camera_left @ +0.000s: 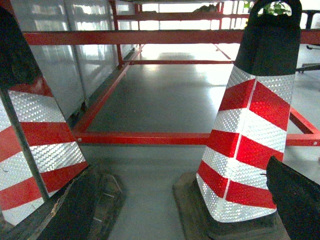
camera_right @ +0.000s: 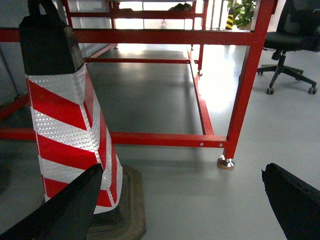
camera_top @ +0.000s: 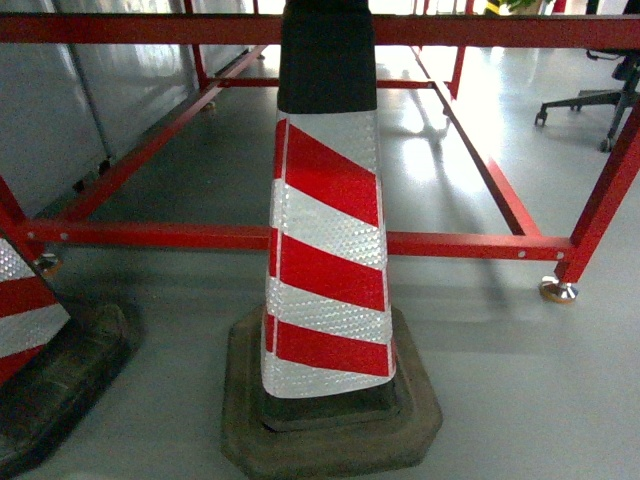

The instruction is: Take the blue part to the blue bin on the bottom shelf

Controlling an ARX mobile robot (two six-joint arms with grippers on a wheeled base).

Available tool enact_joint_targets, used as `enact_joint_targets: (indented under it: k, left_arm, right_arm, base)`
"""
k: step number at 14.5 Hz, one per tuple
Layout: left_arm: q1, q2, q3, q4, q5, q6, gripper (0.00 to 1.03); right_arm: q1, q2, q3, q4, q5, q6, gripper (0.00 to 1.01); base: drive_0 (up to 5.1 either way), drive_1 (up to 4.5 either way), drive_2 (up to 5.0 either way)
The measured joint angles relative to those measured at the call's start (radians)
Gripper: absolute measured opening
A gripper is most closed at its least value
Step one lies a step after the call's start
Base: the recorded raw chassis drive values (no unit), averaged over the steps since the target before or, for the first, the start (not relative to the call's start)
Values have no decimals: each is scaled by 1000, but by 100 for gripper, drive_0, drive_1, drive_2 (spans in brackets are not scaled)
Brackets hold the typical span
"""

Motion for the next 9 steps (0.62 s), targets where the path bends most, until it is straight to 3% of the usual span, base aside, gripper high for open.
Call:
enact_joint_targets:
  k: [9]
  left_arm:
    - [0, 0, 0, 0, 0, 0, 98]
  right_arm:
    - [0, 0, 0, 0, 0, 0, 98]
  base:
    - [0, 0, 0]
